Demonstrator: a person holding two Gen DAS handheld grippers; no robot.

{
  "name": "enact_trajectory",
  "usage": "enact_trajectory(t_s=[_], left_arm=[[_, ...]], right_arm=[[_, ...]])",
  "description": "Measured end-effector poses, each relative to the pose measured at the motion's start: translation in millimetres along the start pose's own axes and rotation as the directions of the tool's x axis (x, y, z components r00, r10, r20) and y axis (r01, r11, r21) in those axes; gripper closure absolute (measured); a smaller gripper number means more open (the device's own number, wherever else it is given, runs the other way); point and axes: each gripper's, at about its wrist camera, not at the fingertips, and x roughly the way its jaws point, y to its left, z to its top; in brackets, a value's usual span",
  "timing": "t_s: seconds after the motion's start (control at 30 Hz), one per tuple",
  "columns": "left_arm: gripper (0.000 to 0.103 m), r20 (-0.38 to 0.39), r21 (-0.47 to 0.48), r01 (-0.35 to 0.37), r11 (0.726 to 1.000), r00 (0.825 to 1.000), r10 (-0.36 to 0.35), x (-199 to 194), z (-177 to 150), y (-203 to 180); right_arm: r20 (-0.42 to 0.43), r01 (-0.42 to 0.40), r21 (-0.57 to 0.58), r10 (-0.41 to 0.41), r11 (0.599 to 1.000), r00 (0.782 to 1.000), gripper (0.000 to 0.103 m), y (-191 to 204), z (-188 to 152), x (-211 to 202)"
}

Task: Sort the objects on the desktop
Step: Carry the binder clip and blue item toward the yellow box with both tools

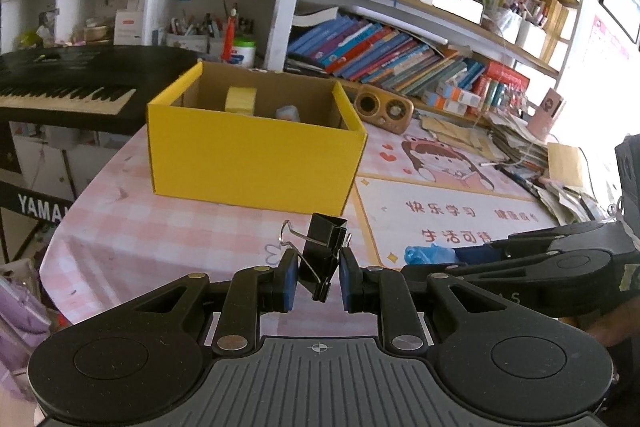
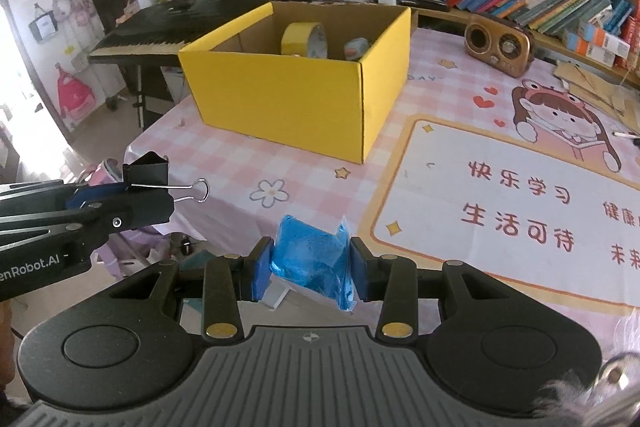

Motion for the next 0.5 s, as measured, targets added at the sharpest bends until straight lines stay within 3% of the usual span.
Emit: enact_trajectory(t_s=[0.5], left_arm=[[0.083,0.049,-0.044,-0.036,0.998,0.998,0.038,5.9,19.9,10.4]], right_arm=[[0.031,-0.047,-0.060,0.049,0.997,0.998,0.066,4.3,27.4,8.5]])
